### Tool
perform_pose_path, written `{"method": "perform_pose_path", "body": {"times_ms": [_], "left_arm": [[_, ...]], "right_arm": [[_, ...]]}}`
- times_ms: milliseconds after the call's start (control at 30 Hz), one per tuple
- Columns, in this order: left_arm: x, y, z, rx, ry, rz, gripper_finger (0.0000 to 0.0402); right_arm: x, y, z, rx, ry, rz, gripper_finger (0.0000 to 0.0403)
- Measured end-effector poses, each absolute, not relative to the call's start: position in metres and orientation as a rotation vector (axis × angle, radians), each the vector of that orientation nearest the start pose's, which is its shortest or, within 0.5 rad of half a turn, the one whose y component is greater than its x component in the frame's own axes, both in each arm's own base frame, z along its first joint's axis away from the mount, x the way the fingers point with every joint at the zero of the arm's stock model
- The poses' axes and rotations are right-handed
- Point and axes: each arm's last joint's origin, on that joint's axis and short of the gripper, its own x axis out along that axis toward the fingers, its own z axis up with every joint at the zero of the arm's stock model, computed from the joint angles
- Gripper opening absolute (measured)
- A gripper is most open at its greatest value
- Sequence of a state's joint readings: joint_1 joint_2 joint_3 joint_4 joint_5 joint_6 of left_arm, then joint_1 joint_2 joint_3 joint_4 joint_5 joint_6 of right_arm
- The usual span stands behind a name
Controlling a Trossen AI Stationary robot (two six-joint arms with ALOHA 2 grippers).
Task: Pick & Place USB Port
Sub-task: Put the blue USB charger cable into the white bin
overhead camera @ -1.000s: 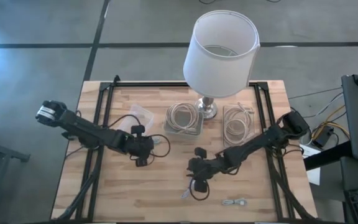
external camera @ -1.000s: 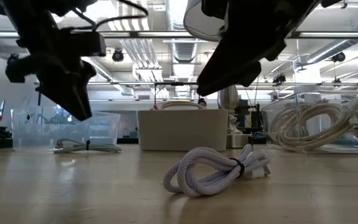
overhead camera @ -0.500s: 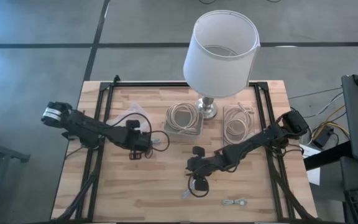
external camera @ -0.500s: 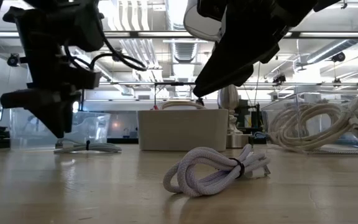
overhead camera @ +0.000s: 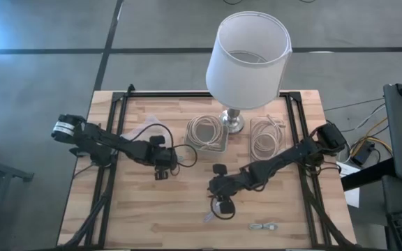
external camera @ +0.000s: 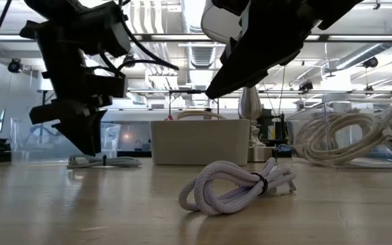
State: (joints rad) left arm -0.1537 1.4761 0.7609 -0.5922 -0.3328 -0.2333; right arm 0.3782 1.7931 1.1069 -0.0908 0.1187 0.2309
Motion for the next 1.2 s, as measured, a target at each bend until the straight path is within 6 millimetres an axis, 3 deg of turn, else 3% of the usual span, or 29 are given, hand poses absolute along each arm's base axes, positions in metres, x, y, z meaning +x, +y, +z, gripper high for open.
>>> {"method": "perform_pose_path", "body": {"times_ms": [433,667,967,1200], "left_arm": [[0.255,-0.031,0.182,-0.061,1.144,0.283,0.0117],[0.244,-0.03,0.163,-0.116,1.176,0.295,0.0115],[0.236,-0.03,0.136,-0.16,1.07,0.24,0.0107],[0.232,-0.031,0.132,-0.154,1.072,0.243,0.0049]], "right_arm": [[0.354,0.12,0.184,-0.01,0.776,0.139,0.0125],[0.354,0.118,0.182,-0.008,0.782,0.13,0.0125],[0.352,0.118,0.18,0.009,0.79,0.122,0.0125],[0.353,0.118,0.18,0.016,0.787,0.119,0.0125]]}}
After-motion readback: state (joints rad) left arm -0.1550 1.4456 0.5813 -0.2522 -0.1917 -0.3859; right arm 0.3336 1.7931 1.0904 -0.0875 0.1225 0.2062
